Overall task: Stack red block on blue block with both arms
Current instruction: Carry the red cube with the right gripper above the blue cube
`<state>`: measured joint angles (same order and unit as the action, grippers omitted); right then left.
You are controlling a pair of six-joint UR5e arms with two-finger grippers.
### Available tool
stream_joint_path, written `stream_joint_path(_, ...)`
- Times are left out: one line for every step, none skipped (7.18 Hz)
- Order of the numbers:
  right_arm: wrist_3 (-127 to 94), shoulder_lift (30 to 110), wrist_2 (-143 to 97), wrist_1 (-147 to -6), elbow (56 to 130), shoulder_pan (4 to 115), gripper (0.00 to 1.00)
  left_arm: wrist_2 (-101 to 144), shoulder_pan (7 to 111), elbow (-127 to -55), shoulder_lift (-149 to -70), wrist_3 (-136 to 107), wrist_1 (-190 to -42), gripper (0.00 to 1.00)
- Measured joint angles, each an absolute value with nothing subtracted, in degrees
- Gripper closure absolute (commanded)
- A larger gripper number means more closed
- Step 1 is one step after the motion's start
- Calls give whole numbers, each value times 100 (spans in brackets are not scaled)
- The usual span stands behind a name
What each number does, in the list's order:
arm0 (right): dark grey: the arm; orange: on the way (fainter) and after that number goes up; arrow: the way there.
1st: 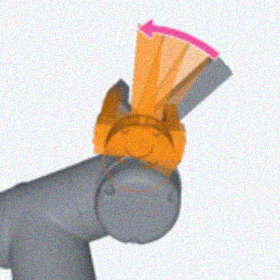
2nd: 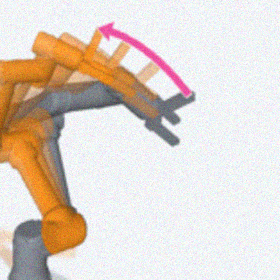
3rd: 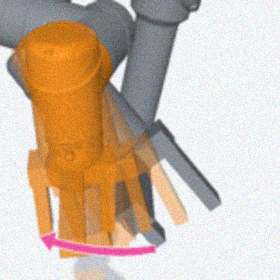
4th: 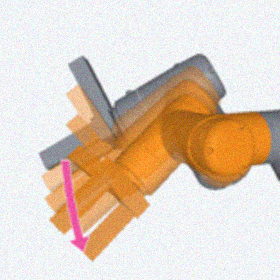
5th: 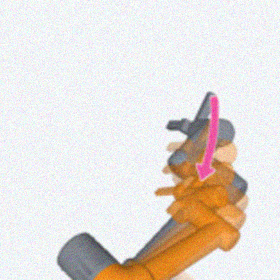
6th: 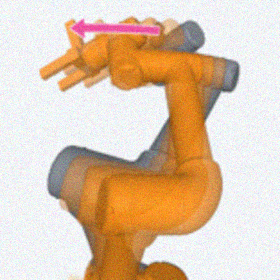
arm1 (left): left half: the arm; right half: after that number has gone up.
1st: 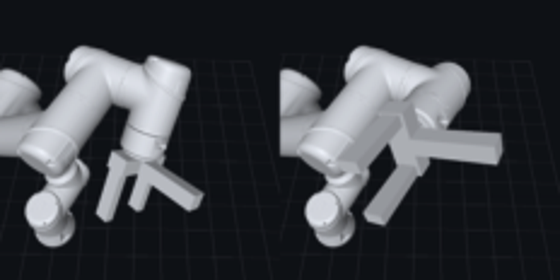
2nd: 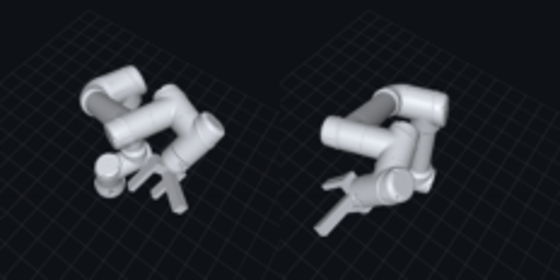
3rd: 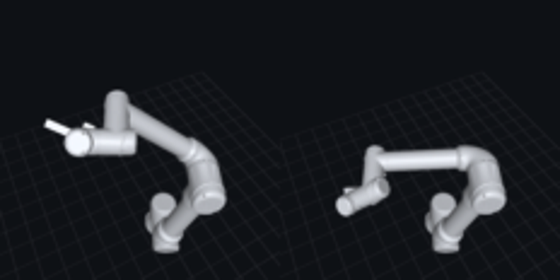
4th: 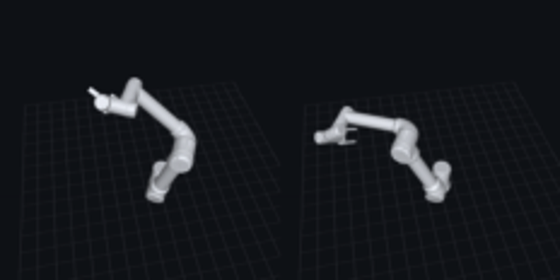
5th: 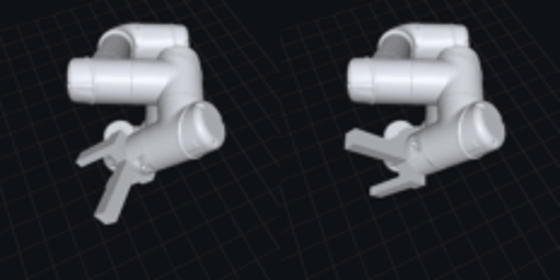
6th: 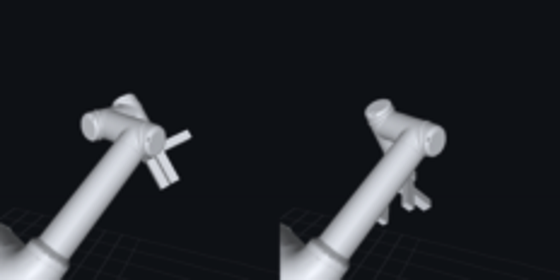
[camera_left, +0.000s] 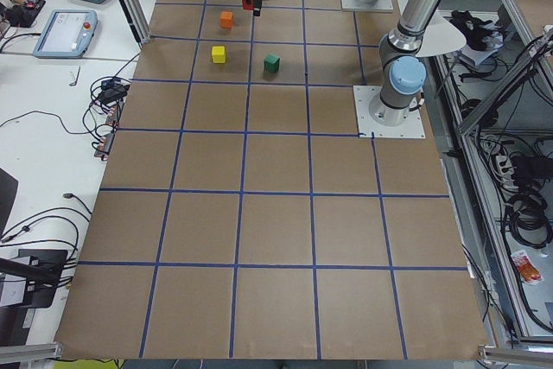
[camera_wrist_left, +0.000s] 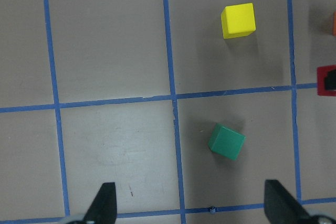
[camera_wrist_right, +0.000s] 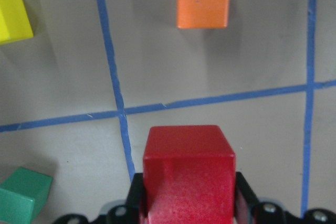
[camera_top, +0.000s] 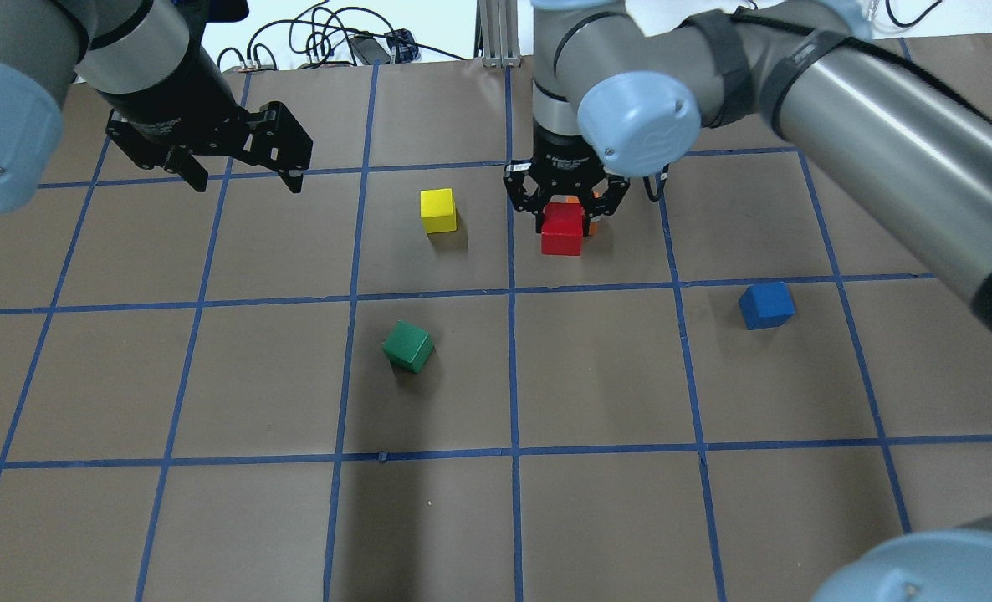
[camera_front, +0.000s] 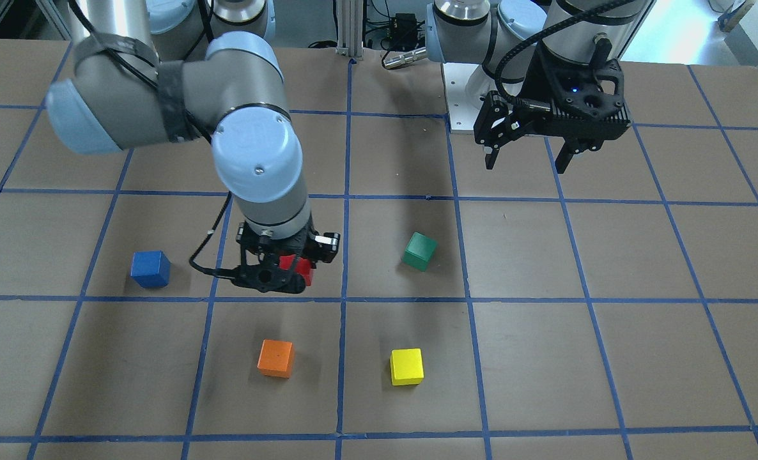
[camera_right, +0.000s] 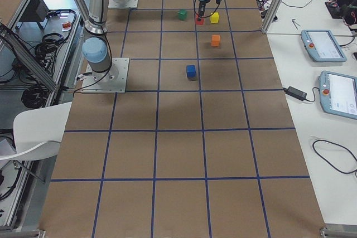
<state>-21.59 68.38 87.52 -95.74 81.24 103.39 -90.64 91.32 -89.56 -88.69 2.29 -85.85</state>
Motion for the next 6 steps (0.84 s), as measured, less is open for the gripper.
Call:
stream_joint_path(-1916,7100,8763,-9141,8086,9977,100,-9064,9132,-8956,-8871,229,-8583,0)
stream_joint_path(-1495,7287,8812,-8857,8126,9589,100,-9075,9132,-8956,-8878,228,-8585,0)
stream_joint_path(-977,7395,8924,-8729,8204,9202,100,-9093,9132,-8956,-8894,228,-8586,0)
stream_joint_path(-458,7445,9031,-8694,8311,8879,100,-9101,9132,-8956,-8902,229,-8587,0)
stream_joint_path(-18,7487,9096,-8718,8465,8592,100,-9102,9132,-8956,-8905,229,-8587,0)
stream_joint_path(392,7535,9117,-8811,8680,8310,100,-9099,9132,-8956,-8909,228,-8587,0)
